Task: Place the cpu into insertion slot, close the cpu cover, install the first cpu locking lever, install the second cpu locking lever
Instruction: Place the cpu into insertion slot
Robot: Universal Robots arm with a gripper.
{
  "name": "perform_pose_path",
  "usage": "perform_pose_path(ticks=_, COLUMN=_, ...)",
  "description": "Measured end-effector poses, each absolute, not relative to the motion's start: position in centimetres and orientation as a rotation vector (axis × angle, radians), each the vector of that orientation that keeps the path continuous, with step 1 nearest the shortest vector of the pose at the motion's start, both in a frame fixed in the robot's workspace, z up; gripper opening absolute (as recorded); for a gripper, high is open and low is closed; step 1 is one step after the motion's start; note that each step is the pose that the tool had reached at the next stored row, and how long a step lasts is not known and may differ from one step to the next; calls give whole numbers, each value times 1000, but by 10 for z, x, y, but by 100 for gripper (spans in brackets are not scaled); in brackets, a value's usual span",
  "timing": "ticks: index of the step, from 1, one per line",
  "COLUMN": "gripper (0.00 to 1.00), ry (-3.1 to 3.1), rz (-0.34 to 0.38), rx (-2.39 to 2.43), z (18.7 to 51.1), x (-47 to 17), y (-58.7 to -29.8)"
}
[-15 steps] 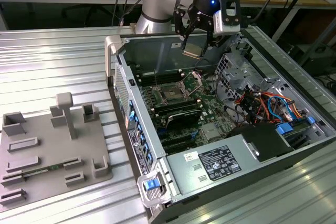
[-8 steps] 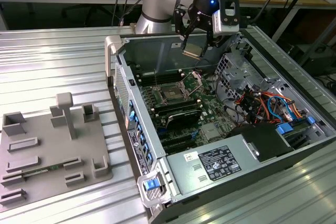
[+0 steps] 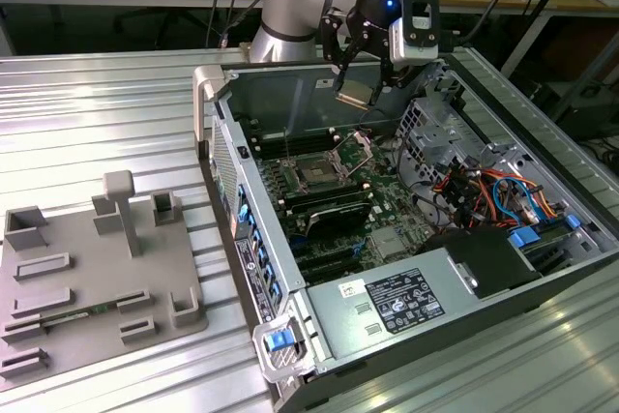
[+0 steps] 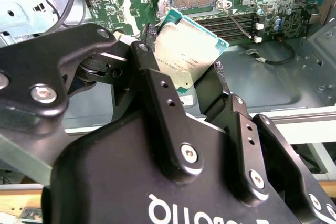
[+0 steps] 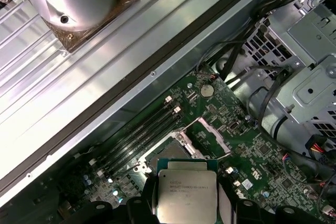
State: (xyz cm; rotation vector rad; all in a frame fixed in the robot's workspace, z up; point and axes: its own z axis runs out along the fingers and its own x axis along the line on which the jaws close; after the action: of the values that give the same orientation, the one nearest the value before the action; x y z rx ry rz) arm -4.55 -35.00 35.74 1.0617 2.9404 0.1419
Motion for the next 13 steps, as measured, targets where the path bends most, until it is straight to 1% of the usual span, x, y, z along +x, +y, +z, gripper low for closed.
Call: perform_pose_path(ticks=13, gripper=55, ry=2936, rz=142, rx=1073, z=357, x=-46, y=-350)
